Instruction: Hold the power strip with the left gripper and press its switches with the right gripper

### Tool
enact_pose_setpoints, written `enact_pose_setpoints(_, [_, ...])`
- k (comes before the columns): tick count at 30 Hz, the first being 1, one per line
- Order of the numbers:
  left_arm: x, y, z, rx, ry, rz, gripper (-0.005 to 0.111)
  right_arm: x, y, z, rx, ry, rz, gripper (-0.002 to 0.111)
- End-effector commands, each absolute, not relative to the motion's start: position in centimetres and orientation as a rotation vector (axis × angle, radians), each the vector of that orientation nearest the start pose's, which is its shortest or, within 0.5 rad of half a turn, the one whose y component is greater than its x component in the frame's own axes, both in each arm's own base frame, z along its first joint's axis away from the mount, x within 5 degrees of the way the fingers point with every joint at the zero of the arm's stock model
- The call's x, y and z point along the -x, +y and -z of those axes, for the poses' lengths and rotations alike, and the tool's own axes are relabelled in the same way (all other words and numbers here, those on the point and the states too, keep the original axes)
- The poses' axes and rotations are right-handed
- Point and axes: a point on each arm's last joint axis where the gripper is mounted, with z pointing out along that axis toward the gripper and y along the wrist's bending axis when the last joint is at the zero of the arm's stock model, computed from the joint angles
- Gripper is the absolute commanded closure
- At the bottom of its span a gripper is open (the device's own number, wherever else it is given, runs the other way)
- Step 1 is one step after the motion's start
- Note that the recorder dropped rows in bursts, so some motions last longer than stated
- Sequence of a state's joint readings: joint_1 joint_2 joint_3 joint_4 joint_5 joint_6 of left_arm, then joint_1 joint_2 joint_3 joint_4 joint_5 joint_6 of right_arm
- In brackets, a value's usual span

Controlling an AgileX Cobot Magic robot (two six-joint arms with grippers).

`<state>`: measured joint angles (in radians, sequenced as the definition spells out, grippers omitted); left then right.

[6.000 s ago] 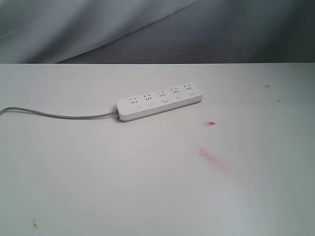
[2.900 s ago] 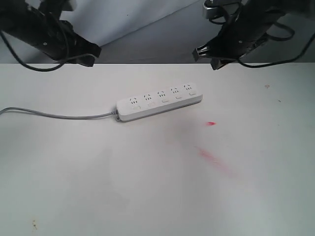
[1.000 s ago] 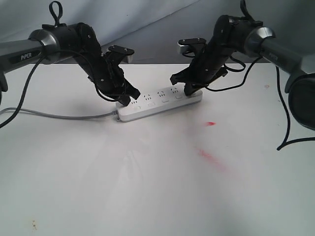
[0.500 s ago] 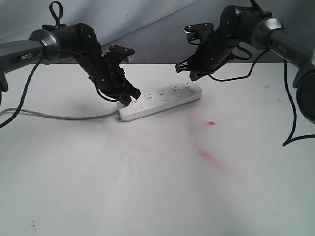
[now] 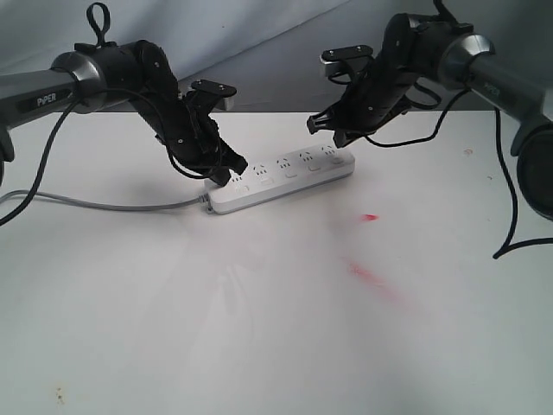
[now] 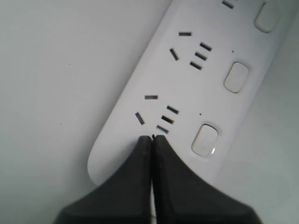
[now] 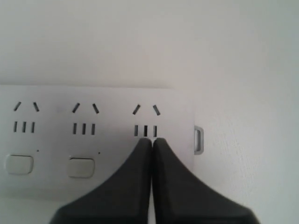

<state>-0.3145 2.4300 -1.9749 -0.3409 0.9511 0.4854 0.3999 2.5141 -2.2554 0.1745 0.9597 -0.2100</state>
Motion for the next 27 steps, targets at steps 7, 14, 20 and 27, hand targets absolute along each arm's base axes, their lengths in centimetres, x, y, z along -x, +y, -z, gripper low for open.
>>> enact_pose_setpoints(7, [-46.6,-17.8,-10.0,-0.947,2.783,0.376,0.107,-49.0,22.5,-12.6,0.741,2.697,-0.303,0.108])
enact_pose_setpoints(14, [-46.6,-17.8,-10.0,-0.947,2.783,0.376,0.107,-48.4,23.3,-11.9,0.804,2.711,-0.261,0.108])
enact_pose_setpoints(20, [-46.6,-17.8,-10.0,-0.947,2.783,0.376,0.107,-48.1,23.3,-10.0,0.824,2.769,-0.219,0.108])
enact_pose_setpoints(27, [-46.6,-17.8,-10.0,-0.947,2.786,0.377,0.107,-47.6,22.9,-6.9,0.846,2.862,-0.178,0.108])
